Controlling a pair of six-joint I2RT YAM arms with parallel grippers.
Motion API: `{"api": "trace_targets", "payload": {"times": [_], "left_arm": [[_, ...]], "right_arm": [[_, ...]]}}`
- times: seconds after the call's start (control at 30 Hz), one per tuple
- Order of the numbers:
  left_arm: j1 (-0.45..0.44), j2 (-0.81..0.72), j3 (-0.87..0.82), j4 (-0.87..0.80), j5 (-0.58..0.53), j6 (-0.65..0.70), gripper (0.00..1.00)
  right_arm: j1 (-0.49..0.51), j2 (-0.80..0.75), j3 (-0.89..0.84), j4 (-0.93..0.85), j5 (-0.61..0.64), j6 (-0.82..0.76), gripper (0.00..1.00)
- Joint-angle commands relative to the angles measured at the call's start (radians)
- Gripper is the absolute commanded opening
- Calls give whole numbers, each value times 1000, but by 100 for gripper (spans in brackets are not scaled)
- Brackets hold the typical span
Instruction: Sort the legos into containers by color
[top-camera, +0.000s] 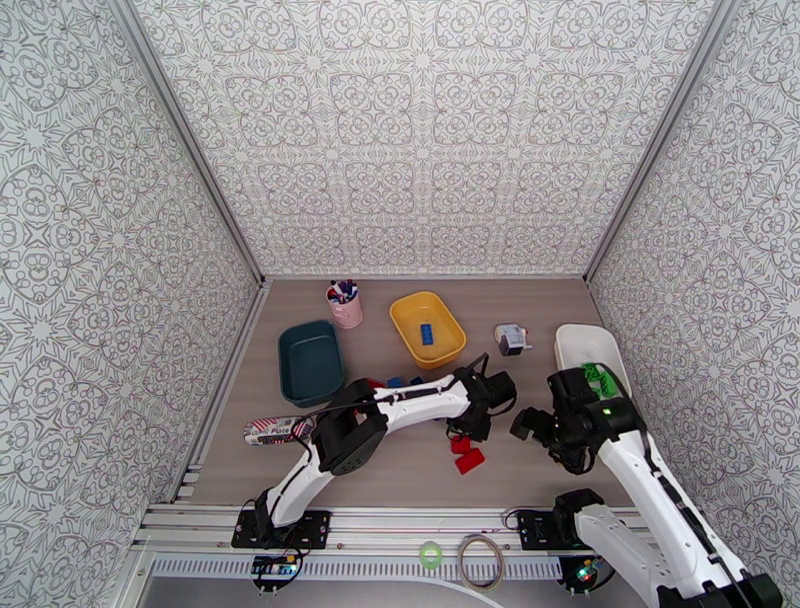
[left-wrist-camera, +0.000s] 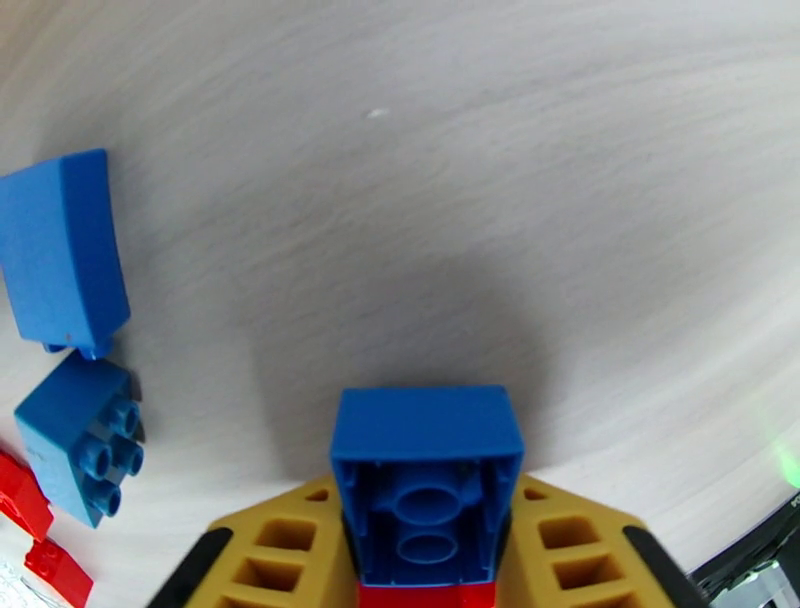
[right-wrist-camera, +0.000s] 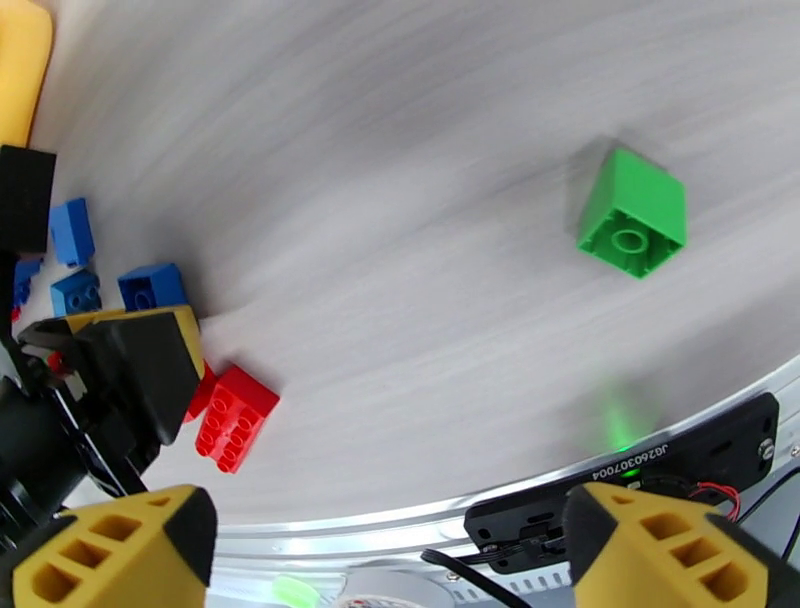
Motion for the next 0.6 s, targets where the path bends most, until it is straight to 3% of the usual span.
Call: {"api": "trace_targets", "payload": {"times": [0.0, 0.23, 0.37, 0.4, 0.5, 0.57], "left_arm": [[25, -92, 30, 0, -10, 7, 31], [103, -199, 19, 63, 36, 22, 31], [174, -242, 20, 72, 56, 35, 31], [193, -250, 21, 71, 59, 39, 32], [265, -267, 30, 70, 75, 53, 32], [316, -265, 45, 61, 87, 66, 32]], "right_arm": [[-4, -48, 44, 28, 18, 15, 99], [-4, -3, -28, 334, -272, 57, 99], [-4, 45, 5, 462, -307, 74, 99], [-4, 85, 25, 469, -322, 62, 95], [11, 221, 89, 485, -361, 33, 69], [31, 287, 126, 504, -364, 30, 67]]}}
